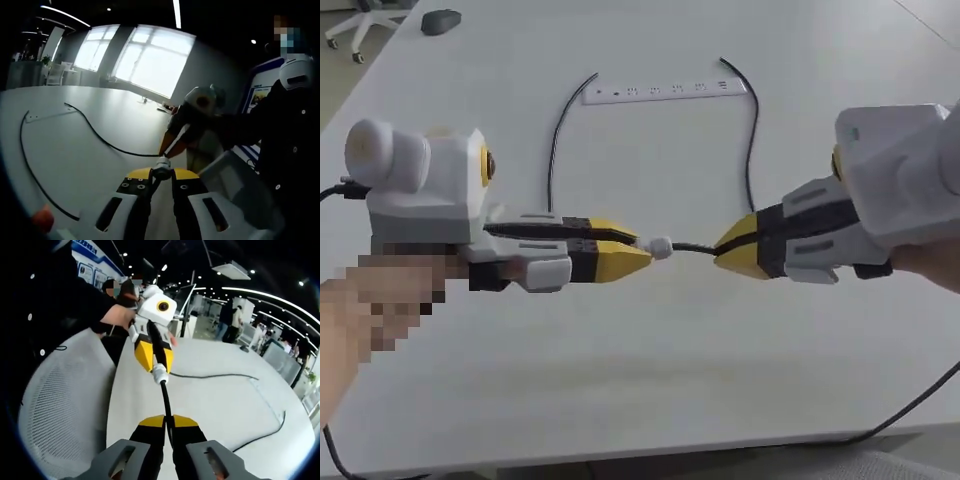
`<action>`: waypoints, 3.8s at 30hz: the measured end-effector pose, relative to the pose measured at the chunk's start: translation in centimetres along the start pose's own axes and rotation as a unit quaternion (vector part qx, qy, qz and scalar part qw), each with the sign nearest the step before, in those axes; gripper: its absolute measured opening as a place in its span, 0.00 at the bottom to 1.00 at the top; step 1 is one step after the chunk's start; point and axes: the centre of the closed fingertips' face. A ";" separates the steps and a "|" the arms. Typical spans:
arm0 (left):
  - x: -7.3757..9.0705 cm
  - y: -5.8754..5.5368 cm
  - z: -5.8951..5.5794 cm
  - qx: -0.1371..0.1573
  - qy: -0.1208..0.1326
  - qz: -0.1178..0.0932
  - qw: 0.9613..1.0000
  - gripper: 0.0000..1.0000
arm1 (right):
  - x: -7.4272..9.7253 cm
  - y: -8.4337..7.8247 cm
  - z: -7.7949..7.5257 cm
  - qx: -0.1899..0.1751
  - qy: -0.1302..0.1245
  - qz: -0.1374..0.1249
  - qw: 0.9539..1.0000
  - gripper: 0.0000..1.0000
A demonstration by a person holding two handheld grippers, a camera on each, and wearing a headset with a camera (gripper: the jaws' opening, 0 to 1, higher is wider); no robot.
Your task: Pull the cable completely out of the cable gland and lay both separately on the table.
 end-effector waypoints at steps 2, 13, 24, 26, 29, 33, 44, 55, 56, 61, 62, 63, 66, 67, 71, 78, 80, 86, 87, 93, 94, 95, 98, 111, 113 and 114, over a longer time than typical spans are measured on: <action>0.1 -0.1 0.1 0.003 0.001 -0.001 1.000 0.15 | 0.2 -0.4 -0.1 -0.009 -0.004 0.002 1.000 0.00; 0.5 0.1 0.3 0.009 0.003 -0.008 1.000 0.15 | 2.3 -3.7 -1.3 -0.059 -0.045 0.020 0.997 0.00; 0.6 -0.4 0.5 0.010 0.008 -0.008 1.000 0.15 | 3.4 -6.8 -1.9 -0.105 -0.079 0.030 0.991 0.00; 0.5 -0.5 0.4 0.010 0.009 -0.008 1.000 0.15 | 3.4 -7.3 -1.9 -0.110 -0.081 0.034 0.990 0.00; 0.6 -0.7 0.3 0.011 0.009 -0.007 1.000 0.15 | 3.5 -8.2 -2.0 -0.116 -0.086 0.043 0.989 0.00; 0.7 -0.8 0.4 0.014 0.010 -0.008 1.000 0.15 | 3.6 -9.0 -2.1 -0.123 -0.090 0.053 0.987 0.00; 0.7 -0.6 0.3 0.010 0.013 -0.006 1.000 0.15 | 4.0 -6.9 -1.8 -0.165 -0.074 0.013 0.983 0.15; 0.1 -0.7 0.1 0.009 0.007 -0.005 1.000 0.15 | 0.7 0.8 1.0 -0.078 -0.015 -0.019 0.997 0.28; 0.1 -0.7 0.1 0.010 0.006 -0.005 1.000 0.15 | 0.4 1.3 1.2 -0.073 -0.013 -0.020 0.997 0.28; 0.1 -0.7 -0.1 0.007 0.005 -0.003 1.000 0.15 | -1.2 3.4 1.4 -0.054 0.005 -0.028 0.998 0.28; 0.1 -0.7 -0.1 0.007 0.005 -0.003 1.000 0.15 | -1.5 3.7 1.5 -0.043 0.007 -0.027 0.999 0.26; 0.2 -0.7 -0.2 0.006 0.005 -0.003 1.000 0.15 | -1.7 3.9 1.6 -0.035 0.011 -0.026 0.999 0.23; 0.3 -0.6 -0.2 0.004 0.004 -0.004 1.000 0.15 | -2.1 4.1 2.1 -0.017 0.021 -0.018 0.999 0.11; 0.3 -0.5 -0.3 0.006 0.004 -0.004 1.000 0.15 | -2.2 4.1 2.2 -0.015 0.022 -0.016 1.000 0.09; 0.4 -0.6 -0.3 0.004 0.002 -0.002 1.000 0.15 | -2.4 3.9 2.1 0.002 0.021 -0.006 1.000 0.05; 0.1 -0.7 -0.4 0.001 0.000 0.000 1.000 0.15 | -2.3 3.5 1.9 0.026 0.018 0.002 1.000 0.00; 0.1 -0.7 -0.4 0.000 -0.001 0.000 1.000 0.15 | -2.3 3.5 1.9 0.028 0.018 0.004 0.999 0.00; 0.1 -0.5 -0.3 -0.002 0.001 -0.004 1.000 0.15 | -2.2 3.3 1.6 0.018 0.008 0.007 1.000 0.00; 0.1 -0.5 -0.3 -0.001 0.001 -0.003 1.000 0.15 | -2.2 3.3 1.6 0.013 0.009 0.007 1.000 0.00; 0.6 -0.5 -0.2 0.000 0.006 -0.009 1.000 0.15 | -1.2 2.5 1.1 0.000 -0.007 0.013 1.000 0.00; 0.8 -0.4 -0.1 0.001 0.008 -0.010 1.000 0.15 | -1.0 2.3 1.0 -0.004 -0.011 0.014 1.000 0.00; 0.9 -0.4 0.0 0.003 0.009 -0.011 1.000 0.15 | -0.8 2.1 0.9 -0.007 -0.013 0.015 1.000 0.00; 1.0 -0.2 -0.1 0.006 0.009 -0.017 1.000 0.15 | -0.2 1.5 0.5 -0.012 -0.024 0.018 0.999 0.00; 0.6 -0.4 -0.2 0.005 0.016 -0.013 1.000 0.15 | 2.4 -2.5 -0.5 -0.068 -0.075 0.039 0.994 0.00; 0.6 -0.5 -0.2 0.006 0.016 -0.012 1.000 0.15 | 2.8 -3.5 -0.6 -0.079 -0.081 0.046 0.992 0.00; 0.6 -0.6 -0.2 0.007 0.015 -0.011 1.000 0.15 | 3.1 -4.0 -0.7 -0.085 -0.085 0.047 0.992 0.00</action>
Point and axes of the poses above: the centre of the closed fingertips' face, and the gripper's own axes: x roughly backward along the fingers, z roughly to its left, y roughly out of its top, and after that the axes turned 2 degrees about -y, right-handed
